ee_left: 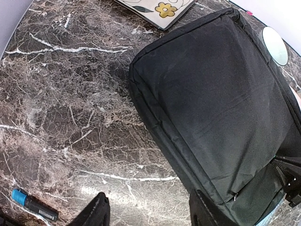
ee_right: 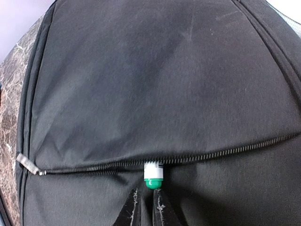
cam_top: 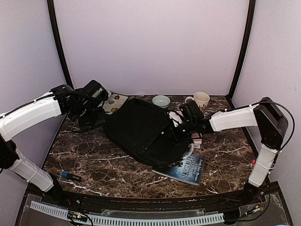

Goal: Pack the student bag
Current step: Adjust the pen in the lower front pocket of the bag, then pick up the pen at the corner of the board, then pass from the left arm to the right

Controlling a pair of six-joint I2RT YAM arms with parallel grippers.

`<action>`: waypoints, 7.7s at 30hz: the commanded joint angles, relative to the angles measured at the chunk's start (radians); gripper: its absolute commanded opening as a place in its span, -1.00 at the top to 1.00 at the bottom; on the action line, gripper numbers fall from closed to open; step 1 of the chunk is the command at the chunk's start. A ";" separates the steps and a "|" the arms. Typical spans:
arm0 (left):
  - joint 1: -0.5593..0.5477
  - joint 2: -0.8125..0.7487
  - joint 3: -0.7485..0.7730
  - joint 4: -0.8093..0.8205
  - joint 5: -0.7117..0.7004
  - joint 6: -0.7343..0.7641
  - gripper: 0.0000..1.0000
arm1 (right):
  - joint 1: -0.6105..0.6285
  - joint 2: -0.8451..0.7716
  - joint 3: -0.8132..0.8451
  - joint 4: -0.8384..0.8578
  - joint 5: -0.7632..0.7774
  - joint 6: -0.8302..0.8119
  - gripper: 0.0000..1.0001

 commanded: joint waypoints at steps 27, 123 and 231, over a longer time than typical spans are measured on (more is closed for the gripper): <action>0.253 -0.164 -0.348 -0.259 0.209 -0.428 -0.97 | 0.007 -0.140 0.016 -0.198 0.206 -0.010 0.58; 0.148 -0.020 -0.324 1.100 0.357 -0.610 1.00 | 0.080 -0.438 -0.053 0.215 0.059 0.194 -0.29; -0.018 0.121 -0.138 1.235 0.351 -0.603 0.58 | 0.172 -0.251 0.189 0.209 0.155 0.020 1.00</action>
